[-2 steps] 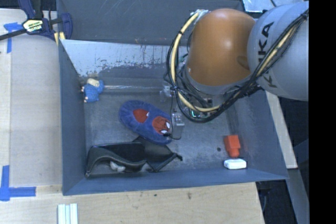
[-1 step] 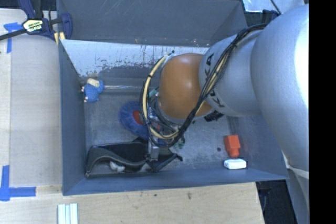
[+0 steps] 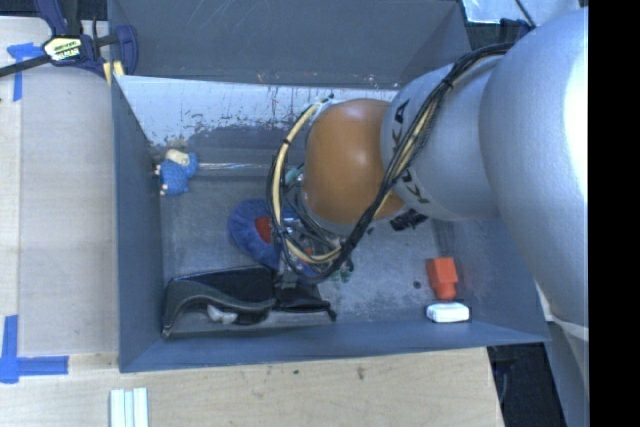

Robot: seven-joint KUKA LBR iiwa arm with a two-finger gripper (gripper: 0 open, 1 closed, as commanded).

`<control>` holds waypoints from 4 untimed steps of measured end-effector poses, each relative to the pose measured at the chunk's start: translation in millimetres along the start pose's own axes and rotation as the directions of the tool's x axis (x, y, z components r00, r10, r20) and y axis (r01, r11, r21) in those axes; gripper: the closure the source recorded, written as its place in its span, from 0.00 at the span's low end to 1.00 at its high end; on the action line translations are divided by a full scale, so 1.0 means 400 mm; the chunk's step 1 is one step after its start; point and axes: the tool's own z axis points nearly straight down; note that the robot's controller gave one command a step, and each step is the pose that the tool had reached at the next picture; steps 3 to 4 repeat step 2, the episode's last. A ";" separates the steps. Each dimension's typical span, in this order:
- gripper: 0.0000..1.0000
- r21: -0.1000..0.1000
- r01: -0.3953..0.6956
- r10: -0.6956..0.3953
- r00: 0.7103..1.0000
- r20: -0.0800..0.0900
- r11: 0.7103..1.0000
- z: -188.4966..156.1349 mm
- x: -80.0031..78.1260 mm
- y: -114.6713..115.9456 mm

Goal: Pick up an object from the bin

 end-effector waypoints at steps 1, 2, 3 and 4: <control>1.00 -0.006 0.002 -0.002 1.000 0.010 1.000 0.000 0.048 -0.063; 1.00 -0.002 0.055 -0.055 0.998 0.007 0.998 -0.536 0.053 -0.070; 1.00 -0.002 0.055 -0.055 0.998 0.007 0.998 -0.536 0.053 -0.070; 1.00 -0.002 0.055 -0.055 0.998 0.007 0.998 -0.536 0.053 -0.070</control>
Offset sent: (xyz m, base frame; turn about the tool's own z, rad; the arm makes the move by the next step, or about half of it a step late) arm -0.0217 -0.0271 -0.0038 -0.0033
